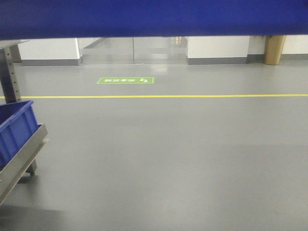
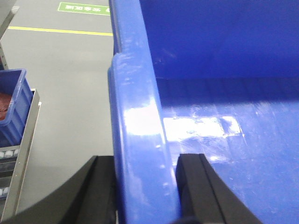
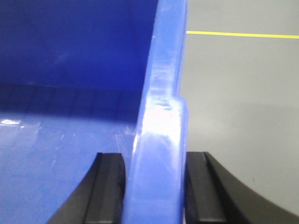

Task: Move blue bin to conveyor side
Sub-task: 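Hold the blue bin with both grippers while the base turns away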

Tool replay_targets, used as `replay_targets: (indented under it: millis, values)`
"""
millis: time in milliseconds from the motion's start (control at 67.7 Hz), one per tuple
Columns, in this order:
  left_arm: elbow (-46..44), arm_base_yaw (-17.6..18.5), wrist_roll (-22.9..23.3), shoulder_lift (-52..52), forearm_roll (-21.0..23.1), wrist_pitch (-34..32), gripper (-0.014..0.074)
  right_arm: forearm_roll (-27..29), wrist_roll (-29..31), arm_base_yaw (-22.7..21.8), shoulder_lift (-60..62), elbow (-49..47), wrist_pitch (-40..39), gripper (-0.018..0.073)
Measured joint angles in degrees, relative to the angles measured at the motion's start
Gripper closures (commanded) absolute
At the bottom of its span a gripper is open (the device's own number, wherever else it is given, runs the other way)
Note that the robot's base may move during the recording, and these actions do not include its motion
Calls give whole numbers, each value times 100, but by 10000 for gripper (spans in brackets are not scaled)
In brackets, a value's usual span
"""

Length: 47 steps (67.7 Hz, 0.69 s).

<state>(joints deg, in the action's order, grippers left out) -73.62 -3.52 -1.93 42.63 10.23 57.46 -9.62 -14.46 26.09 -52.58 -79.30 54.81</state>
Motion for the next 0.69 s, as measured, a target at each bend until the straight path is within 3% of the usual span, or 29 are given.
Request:
replay_targets:
  millis: [694]
  values:
    - [0, 0, 9, 0, 0, 10, 616, 0, 0, 0, 0, 0, 11, 647]
